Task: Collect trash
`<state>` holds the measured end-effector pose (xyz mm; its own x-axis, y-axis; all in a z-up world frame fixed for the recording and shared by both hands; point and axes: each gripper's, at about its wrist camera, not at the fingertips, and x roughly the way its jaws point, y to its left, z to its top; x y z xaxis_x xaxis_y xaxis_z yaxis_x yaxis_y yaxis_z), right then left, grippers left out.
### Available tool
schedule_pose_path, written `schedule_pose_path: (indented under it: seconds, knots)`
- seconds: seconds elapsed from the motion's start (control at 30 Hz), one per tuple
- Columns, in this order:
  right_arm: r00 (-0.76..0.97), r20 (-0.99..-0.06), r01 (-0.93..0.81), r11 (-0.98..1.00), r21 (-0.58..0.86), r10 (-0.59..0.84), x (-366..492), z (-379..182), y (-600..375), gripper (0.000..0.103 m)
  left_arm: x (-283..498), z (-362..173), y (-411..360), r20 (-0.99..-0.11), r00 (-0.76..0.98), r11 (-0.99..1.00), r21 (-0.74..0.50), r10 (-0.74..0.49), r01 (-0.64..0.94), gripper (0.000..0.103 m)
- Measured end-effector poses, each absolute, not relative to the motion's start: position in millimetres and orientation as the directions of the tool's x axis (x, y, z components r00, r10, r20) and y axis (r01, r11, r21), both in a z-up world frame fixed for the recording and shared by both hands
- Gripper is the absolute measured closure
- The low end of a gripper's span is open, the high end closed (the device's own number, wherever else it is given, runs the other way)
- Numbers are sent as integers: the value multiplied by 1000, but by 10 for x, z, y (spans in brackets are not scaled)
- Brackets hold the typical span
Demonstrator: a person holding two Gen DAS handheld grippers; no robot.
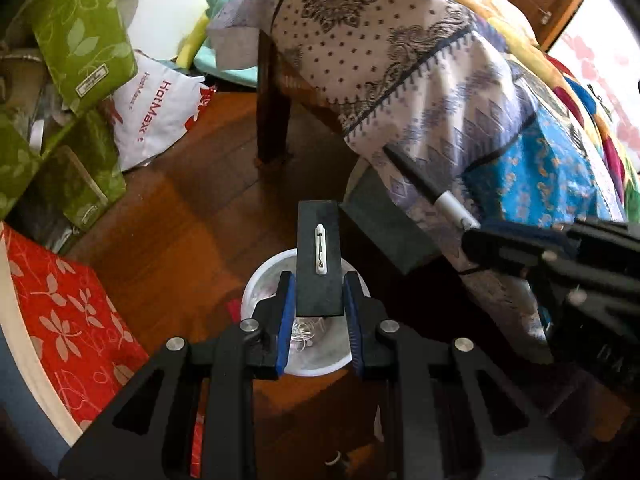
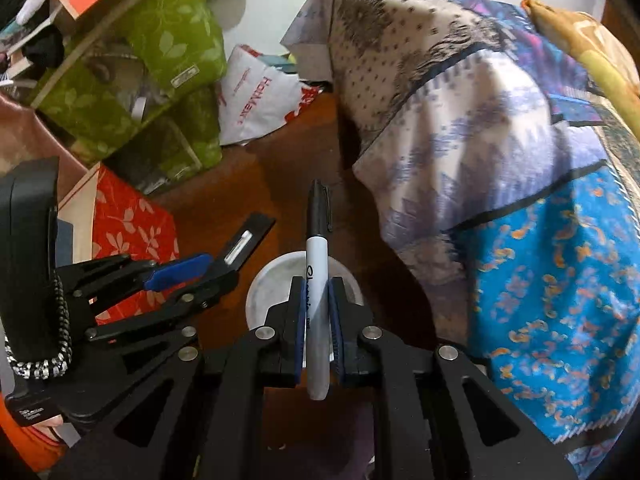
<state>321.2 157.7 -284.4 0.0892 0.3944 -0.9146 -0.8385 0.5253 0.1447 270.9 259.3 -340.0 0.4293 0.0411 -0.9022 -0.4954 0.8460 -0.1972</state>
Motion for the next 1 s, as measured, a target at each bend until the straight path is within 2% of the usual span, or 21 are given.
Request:
schedule_pose_path:
  seconds: [0.1,0.17,0.23,0.27,0.47,0.63,0.87,1.0]
  knots:
    - [53,-915,-834,521,180,401,3223,-2872,1626,92,2735,-3423,2660,-904,426,830,-215,29,-514,79]
    - [20,-920,-828,522,204,391,3258,-2904,1643,87,2757,-3456,2704,-915,402,820,-214,20,-530,76]
    - [11,-921,-824,525,212,389,3271,-2901,1623,71,2736,-3464,2733,-920,391,810,-219,14,-544,76]
    - [13,-921,-824,526,210,389,3286,-2885,1612,69,2721,-3456,2738,-921,389,808,-216,17,-548,76]
    - [88,-912,-841,520,148,401,3147,-2632,1417,68,2604,-3151,2588,-911,405,844,-155,79,-513,76]
    - [185,-876,-831,546,102,445,2984,-2205,1108,68,2446,-2610,2329,-864,492,876,-152,107,-458,76]
    - [373,-768,-774,631,52,521,2575,-1416,358,68,2078,-1669,1788,-752,640,931,-104,157,-350,75]
    - [514,-668,-703,710,31,538,2217,-972,-171,68,1771,-1132,1447,-661,734,954,-90,157,-285,75]
